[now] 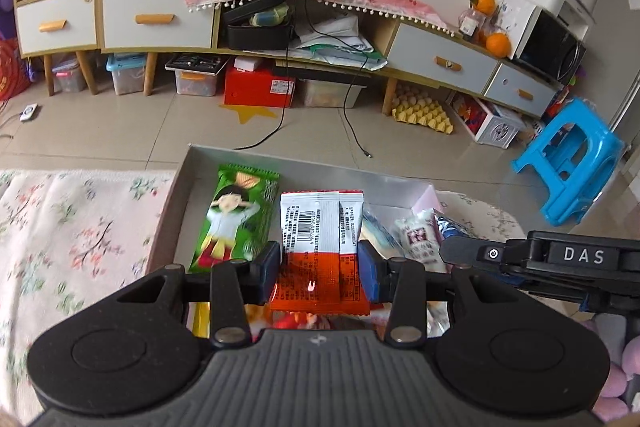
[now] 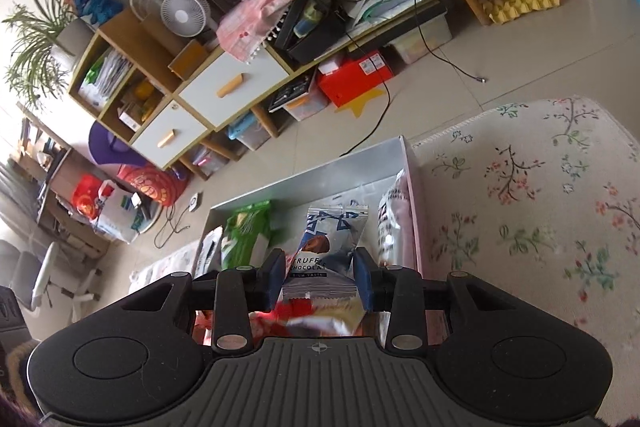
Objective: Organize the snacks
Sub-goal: 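Carry both packets into the pink box and open both grippers, then withdraw both open grippers toward the gold wafer bar and pink bread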
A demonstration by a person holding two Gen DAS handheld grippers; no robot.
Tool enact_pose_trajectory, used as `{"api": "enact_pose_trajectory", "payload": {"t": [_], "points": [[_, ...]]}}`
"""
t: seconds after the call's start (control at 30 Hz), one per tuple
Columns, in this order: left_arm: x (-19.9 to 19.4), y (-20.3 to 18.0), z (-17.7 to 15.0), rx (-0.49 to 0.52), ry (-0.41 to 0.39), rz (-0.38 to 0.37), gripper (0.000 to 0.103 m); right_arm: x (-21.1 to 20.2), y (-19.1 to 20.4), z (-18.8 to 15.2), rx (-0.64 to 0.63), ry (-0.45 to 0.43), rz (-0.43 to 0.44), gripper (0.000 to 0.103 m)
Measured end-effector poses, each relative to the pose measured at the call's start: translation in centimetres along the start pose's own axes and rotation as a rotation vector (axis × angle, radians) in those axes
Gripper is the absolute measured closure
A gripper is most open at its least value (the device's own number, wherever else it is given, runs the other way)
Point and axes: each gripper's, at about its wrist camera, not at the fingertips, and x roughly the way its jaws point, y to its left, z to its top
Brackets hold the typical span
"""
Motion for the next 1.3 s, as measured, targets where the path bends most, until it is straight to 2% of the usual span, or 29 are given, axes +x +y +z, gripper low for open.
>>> {"api": "enact_pose_trajectory", "payload": {"t": [0.17, 0.43, 0.53, 0.6, 0.63, 0.7, 0.93, 1.07, 1.3], "points": [[1.8, -0.4, 0.6, 0.047, 0.010, 0.039, 0.065, 1.7, -0.7, 0.8, -0.001, 0.003, -0.019, 0.067], [3.0, -0.7, 1.0, 0.070, 0.017, 0.043, 0.065, 3.0, -1.2, 1.3, 0.011, 0.006, -0.043, 0.067], [3.1, -0.7, 1.1, 0.081, 0.012, 0.039, 0.063, 2.8, -1.0, 1.3, 0.010, -0.004, -0.041, 0.063], [2.9, -0.8, 1.0, 0.096, 0.000, 0.051, 0.061, 2.5, -1.0, 1.4, 0.010, -0.019, -0.036, 0.060], [2.9, -0.9, 1.0, 0.103, 0.000, 0.059, 0.055, 2.3, -0.9, 1.5, 0.013, -0.021, -0.036, 0.055], [2.6, -1.0, 0.9, 0.107, 0.000, 0.060, 0.049, 1.9, -1.0, 1.6, 0.027, -0.027, -0.039, 0.039], [1.1, -1.1, 0.6, 0.097, -0.014, 0.078, 0.030, 0.2, -0.7, 1.6, 0.047, -0.026, -0.054, 0.037], [-0.4, -1.1, 0.2, 0.091, -0.015, 0.077, 0.022, -1.4, 0.2, 1.2, 0.018, -0.032, -0.059, 0.029], [-3.1, -0.9, -0.9, 0.086, -0.011, 0.077, 0.014, -3.9, 2.2, 0.1, -0.016, -0.028, -0.069, 0.026]]}}
